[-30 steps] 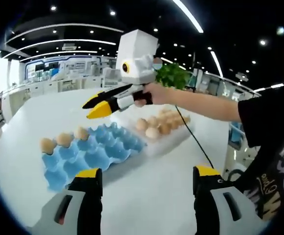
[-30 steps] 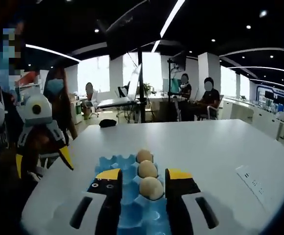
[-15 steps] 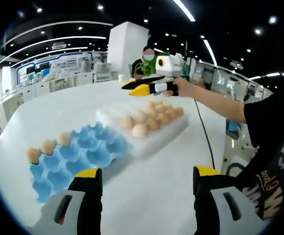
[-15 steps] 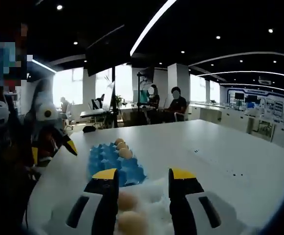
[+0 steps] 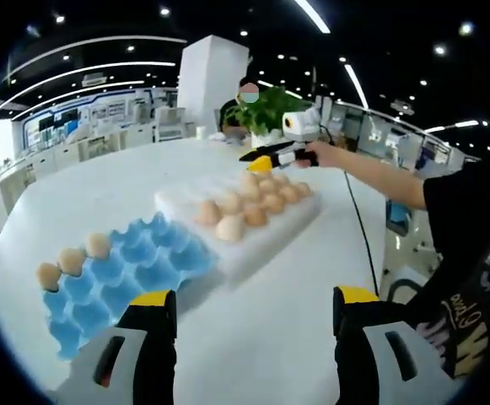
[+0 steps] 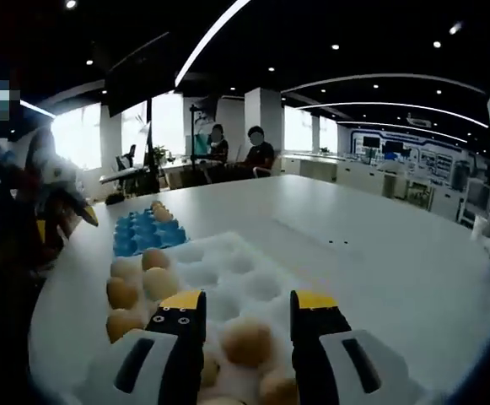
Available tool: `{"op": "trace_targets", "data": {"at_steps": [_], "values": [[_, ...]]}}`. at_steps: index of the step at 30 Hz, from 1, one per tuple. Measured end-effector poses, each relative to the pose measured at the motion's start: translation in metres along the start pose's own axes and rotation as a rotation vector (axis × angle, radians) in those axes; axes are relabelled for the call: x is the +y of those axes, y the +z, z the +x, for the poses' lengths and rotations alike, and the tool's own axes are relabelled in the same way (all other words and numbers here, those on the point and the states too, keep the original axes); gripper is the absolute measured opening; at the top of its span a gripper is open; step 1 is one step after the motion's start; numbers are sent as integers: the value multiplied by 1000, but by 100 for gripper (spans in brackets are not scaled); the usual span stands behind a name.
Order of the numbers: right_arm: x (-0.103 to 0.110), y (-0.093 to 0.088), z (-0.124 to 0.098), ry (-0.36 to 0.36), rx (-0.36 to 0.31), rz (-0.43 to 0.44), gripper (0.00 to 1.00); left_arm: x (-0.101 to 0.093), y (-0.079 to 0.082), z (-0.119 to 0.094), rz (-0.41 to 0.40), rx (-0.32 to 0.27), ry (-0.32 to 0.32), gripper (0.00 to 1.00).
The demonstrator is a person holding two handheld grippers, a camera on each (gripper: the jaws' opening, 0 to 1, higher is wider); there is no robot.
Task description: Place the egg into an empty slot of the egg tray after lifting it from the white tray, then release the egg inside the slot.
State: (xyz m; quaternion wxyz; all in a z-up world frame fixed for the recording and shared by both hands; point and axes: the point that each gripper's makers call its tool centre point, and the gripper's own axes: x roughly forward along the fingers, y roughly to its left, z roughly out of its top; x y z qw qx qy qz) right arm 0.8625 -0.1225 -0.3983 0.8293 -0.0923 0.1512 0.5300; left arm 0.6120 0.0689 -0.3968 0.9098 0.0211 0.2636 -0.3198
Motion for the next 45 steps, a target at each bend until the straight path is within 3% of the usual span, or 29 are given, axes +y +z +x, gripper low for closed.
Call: {"op": "trace_targets", "data": {"at_steps": [5, 6, 9, 12, 15, 18, 19, 21, 23, 26, 31, 39, 45], "values": [[-6, -15, -3, 20, 57, 21, 41, -6, 5, 2, -12, -30, -49, 77], [-6, -16, -3, 23, 62, 21, 41, -5, 4, -1, -10, -18, -47, 77], [-8, -24, 0, 27, 100, 12, 38, 3, 10, -10, 22, -54, -66, 80], [-8, -19, 3, 73, 109, 3, 36, 22, 4, -29, 14, -62, -53, 80], [-5, -20, 6, 166, 138, 24, 33, 33, -2, -41, 2, -64, -45, 81], [-6, -26, 10, 256, 214, -15, 33, 36, -8, -45, 8, -52, -43, 81], [-2, -27, 10, 272, 231, -11, 34, 37, -9, -46, 12, -47, -42, 81], [2, -28, 11, 303, 252, -85, 34, 40, -10, -49, 13, -48, -36, 81], [2, -29, 12, 309, 256, -87, 35, 42, -9, -53, 15, -56, -35, 81], [6, -30, 11, 313, 242, -101, 35, 48, -9, -60, 17, -68, -27, 81], [12, -29, 7, 271, 154, -105, 32, 63, -6, -71, 0, -97, 3, 81], [15, -28, 5, 232, 158, -110, 27, 102, -21, -93, -58, -99, 85, 81], [19, -14, 4, 203, 85, -62, 27, 112, -28, -101, -79, -88, 119, 81]]}}
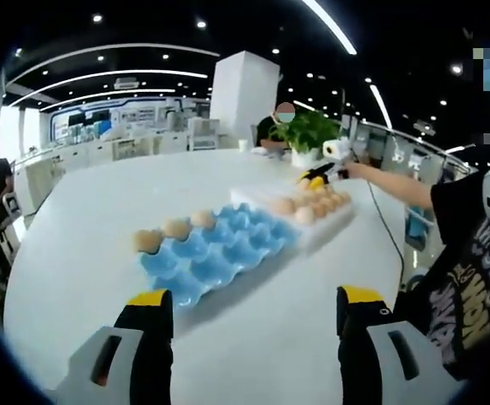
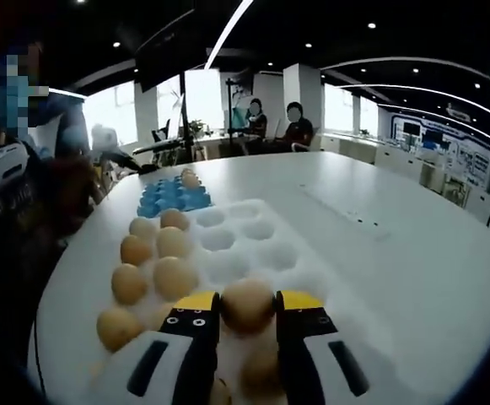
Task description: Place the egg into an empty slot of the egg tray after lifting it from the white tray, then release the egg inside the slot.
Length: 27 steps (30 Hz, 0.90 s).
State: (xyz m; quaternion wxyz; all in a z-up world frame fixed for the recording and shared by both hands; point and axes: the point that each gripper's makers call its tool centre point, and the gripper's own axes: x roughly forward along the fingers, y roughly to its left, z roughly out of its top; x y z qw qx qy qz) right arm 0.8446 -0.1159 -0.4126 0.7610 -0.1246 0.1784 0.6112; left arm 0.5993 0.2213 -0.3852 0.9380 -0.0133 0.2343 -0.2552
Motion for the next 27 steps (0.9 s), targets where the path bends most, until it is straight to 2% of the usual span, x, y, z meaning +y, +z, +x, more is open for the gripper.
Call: {"op": "trace_targets", "data": {"at_steps": [4, 10, 17, 23, 27], "values": [[2, 5, -1, -12, -13, 10, 27, -7, 5, -2, 22, -4, -22, 81], [6, 5, 1, -19, -3, 14, 27, -4, 14, -7, 3, -42, -24, 81], [11, 19, 4, -32, -48, 24, 27, -8, 18, -9, -17, -70, -42, 80], [10, 31, 7, -24, -65, 13, 28, -5, 13, -5, -23, -49, -22, 80], [2, 38, 7, -17, -76, 10, 28, -6, 13, -4, -19, -46, -23, 80]]}}
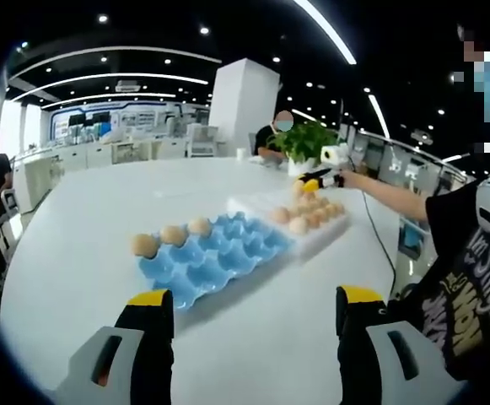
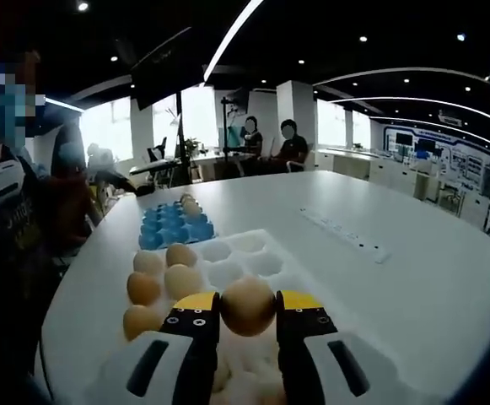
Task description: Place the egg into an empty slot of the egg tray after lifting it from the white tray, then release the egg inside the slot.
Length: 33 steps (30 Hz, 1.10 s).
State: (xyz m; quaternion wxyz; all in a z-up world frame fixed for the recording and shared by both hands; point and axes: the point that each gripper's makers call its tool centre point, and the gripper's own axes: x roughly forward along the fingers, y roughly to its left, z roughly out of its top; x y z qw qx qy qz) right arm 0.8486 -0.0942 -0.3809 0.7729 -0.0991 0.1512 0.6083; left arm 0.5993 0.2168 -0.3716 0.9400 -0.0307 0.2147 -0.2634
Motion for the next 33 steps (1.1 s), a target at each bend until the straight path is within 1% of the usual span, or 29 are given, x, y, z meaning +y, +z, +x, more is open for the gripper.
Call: {"op": "trace_targets", "data": {"at_steps": [2, 5, 10, 14, 17, 18, 19, 22, 28, 29, 33], "values": [[-4, 3, 1, 2, -7, 5, 28, 0, 0, 0, 0, -1, 3, 80], [-1, 5, 3, 7, -14, 5, 28, 2, 0, 0, -5, -4, 12, 80], [2, 10, 12, 20, -26, 2, 28, 0, -6, 2, -4, 6, 15, 80], [15, 16, 21, 37, -40, -8, 28, 0, -10, 3, -7, 13, 20, 80], [21, 22, 25, 48, -61, -16, 28, -3, -10, 1, -3, 15, 20, 80], [26, 26, 28, 58, -74, -18, 28, -4, -10, 1, -2, 14, 18, 80], [37, 28, 32, 68, -86, -28, 28, -5, -9, 0, 0, 12, 17, 80], [51, 32, 39, 95, -105, -34, 28, -7, -8, 1, 2, 12, 20, 80], [65, 42, 49, 123, -113, -55, 28, -15, -5, 5, 11, 7, 11, 80], [64, 43, 50, 124, -117, -56, 28, -16, -5, 5, 13, 8, 8, 80], [70, 50, 57, 134, -129, -60, 28, -16, -4, 6, 11, 8, 5, 80]]}}
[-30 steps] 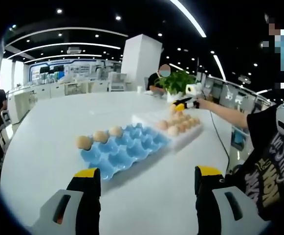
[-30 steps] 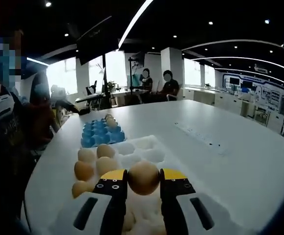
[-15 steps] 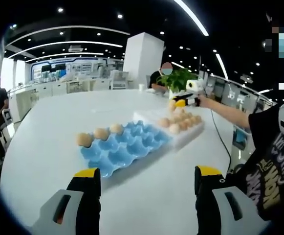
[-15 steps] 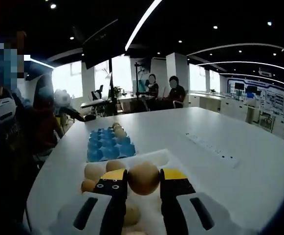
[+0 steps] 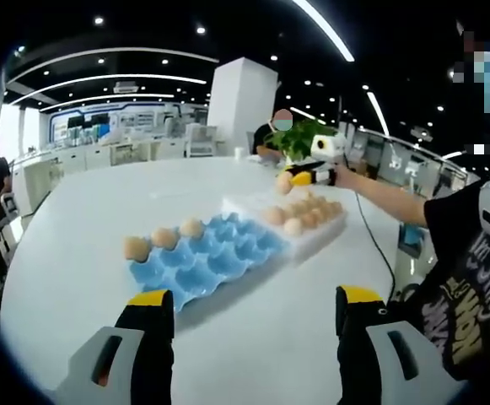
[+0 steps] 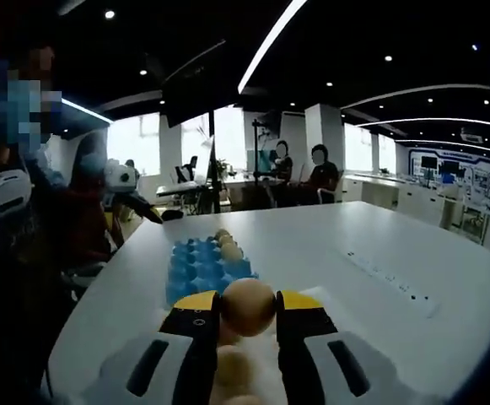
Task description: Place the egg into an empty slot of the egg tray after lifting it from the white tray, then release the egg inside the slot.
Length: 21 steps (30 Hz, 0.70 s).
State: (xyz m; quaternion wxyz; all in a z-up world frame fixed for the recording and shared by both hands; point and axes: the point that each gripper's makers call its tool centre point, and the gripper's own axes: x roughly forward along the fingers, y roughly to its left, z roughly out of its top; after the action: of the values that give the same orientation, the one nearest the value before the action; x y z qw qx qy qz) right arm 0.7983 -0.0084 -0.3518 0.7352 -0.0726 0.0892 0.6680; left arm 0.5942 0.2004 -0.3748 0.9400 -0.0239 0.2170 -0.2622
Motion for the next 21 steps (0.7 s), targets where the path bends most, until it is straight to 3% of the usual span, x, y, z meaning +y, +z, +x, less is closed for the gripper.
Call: {"op": "trace_targets", "data": {"at_steps": [8, 17, 21], "values": [[11, 10, 25, 30, -8, -6, 28, 1, 1, 1, -1, 4, 5, 80], [0, 13, 52, 53, 12, -4, 28, 4, -4, 1, -3, 13, 21, 80], [5, 14, 62, 62, 22, -10, 28, 6, -6, -1, -2, 14, 25, 80]]}}
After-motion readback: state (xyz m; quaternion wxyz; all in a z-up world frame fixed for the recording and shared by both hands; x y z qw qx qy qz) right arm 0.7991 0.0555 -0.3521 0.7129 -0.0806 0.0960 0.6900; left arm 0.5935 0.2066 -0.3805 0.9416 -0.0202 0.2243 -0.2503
